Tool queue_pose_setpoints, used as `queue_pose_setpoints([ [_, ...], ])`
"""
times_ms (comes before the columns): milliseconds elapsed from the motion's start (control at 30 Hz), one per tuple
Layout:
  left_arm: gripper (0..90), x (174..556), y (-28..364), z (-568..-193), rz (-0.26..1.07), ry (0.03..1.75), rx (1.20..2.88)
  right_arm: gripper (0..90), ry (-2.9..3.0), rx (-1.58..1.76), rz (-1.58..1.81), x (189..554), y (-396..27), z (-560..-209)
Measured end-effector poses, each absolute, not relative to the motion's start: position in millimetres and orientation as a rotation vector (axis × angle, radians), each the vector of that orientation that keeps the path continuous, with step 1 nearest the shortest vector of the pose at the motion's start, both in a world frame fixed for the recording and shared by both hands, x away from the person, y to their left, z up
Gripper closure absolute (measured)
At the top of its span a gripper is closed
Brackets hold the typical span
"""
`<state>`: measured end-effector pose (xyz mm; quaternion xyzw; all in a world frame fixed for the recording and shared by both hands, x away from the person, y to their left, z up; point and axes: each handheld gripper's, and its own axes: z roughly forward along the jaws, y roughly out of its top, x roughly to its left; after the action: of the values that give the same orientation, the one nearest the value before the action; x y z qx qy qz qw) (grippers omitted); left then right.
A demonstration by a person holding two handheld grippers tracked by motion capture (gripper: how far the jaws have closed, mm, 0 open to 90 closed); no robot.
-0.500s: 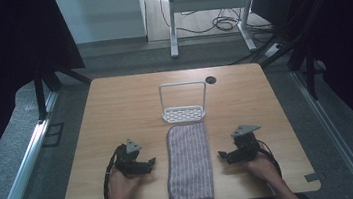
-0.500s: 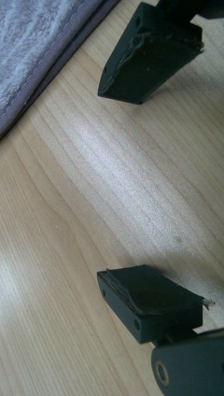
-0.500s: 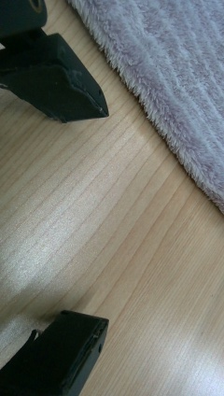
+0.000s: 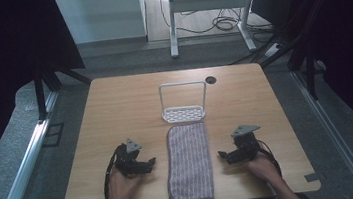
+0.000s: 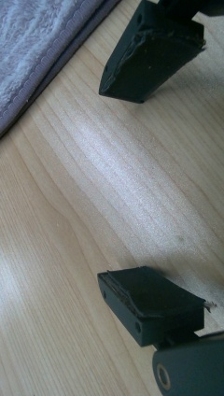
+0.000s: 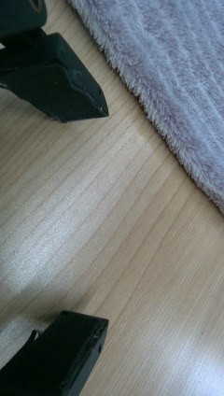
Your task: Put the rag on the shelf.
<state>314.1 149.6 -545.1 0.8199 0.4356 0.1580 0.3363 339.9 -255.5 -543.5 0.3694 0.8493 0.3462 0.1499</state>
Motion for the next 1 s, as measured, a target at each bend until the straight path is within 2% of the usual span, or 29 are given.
queue_pose_setpoints([
  [400,10.8,314.0,149.8,-545.0,0.414,1.138,2.136,1.7,2.455,1.062,0.972,340.2,-254.5,-542.0],
  [533,12.2,313.9,150.2,-544.8,0.414,1.136,2.132,4.6,2.463,1.069,0.963,340.1,-254.9,-540.3],
  [600,13.4,314.1,149.8,-544.0,0.407,1.133,2.137,9.8,2.467,1.074,0.954,339.9,-256.3,-538.0],
  [700,14.4,314.6,148.9,-541.3,0.389,1.119,2.142,13.1,2.473,1.088,0.948,340.8,-258.0,-535.7],
  [1000,17.2,316.9,146.7,-533.9,0.357,1.087,2.136,13.8,2.452,1.135,0.997,346.1,-260.9,-525.7],
])
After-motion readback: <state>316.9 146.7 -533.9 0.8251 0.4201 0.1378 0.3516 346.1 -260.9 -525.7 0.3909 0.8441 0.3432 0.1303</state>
